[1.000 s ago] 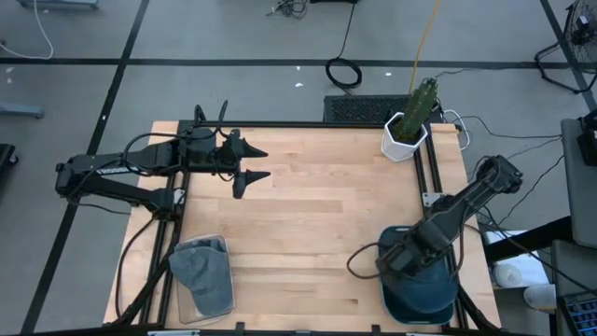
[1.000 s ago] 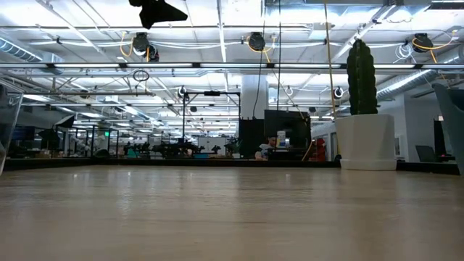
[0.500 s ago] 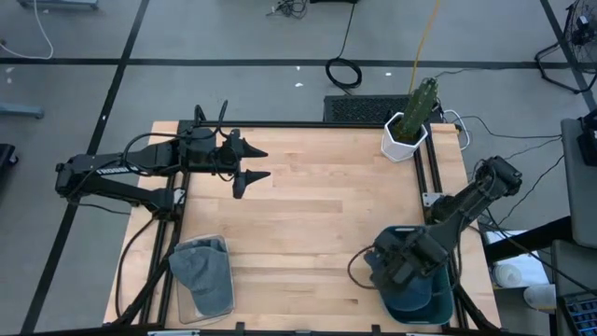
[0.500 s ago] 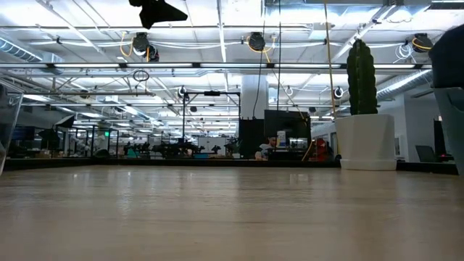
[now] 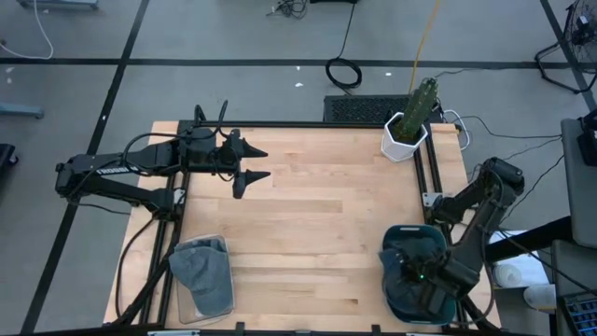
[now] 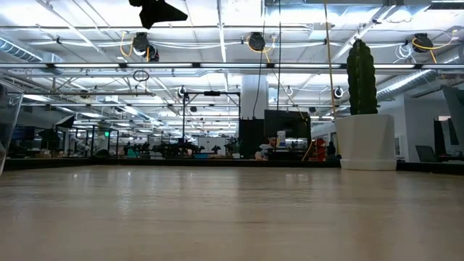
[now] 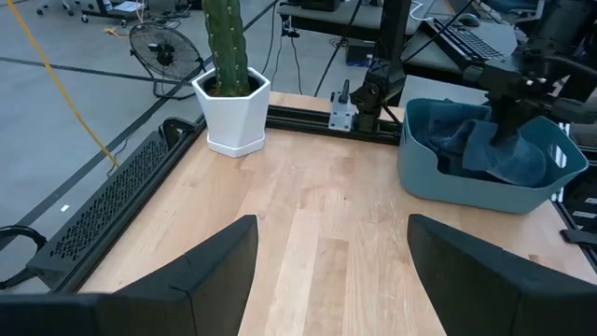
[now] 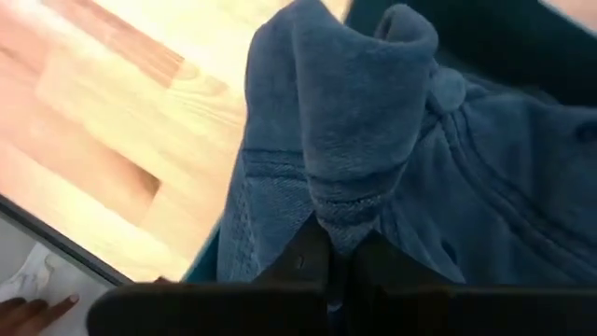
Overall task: Pick & Place hat
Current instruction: Put the blue cap into the blue bin, then return to Home Position
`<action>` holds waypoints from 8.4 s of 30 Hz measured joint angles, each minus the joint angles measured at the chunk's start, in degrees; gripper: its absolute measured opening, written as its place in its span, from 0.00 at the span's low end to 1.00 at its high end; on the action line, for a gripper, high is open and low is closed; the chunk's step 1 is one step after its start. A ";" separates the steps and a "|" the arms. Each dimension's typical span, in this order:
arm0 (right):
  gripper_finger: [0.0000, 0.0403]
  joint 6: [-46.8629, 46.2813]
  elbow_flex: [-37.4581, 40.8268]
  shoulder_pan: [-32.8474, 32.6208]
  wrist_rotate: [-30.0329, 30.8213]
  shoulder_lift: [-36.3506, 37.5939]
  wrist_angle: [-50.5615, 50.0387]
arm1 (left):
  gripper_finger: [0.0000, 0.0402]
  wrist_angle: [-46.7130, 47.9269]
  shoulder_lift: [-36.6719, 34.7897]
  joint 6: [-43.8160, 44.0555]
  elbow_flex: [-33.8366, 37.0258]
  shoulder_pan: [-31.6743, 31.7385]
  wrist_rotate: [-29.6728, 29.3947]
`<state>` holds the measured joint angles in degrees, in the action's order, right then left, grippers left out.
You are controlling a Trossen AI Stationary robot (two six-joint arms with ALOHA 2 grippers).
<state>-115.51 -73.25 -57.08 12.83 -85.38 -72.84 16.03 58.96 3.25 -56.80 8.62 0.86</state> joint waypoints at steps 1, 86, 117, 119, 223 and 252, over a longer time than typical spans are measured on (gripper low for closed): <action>0.00 -1.01 0.00 -0.39 -0.55 0.00 -0.42 | 0.70 0.00 0.00 0.01 0.00 0.01 0.00; 0.00 53.37 0.84 7.04 -14.29 -6.95 -0.17 | 0.70 0.00 0.00 0.00 0.00 0.00 0.00; 0.00 43.67 -9.90 1.26 -20.49 -4.33 1.79 | 0.70 -0.02 -0.01 0.00 0.00 0.02 0.00; 0.00 44.66 -6.72 0.94 -20.59 -4.33 2.30 | 0.70 0.00 0.00 0.00 0.00 0.01 0.00; 0.00 115.63 59.23 48.42 -7.01 61.64 83.59 | 0.70 0.00 -0.01 0.00 0.00 -0.02 0.00; 0.00 112.97 71.28 53.73 -6.99 75.72 83.52 | 0.70 -3.86 -1.77 -2.99 3.68 -0.18 4.23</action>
<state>-2.55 -1.98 -3.36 5.85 -9.66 10.68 12.17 57.19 0.25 -53.11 8.44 5.09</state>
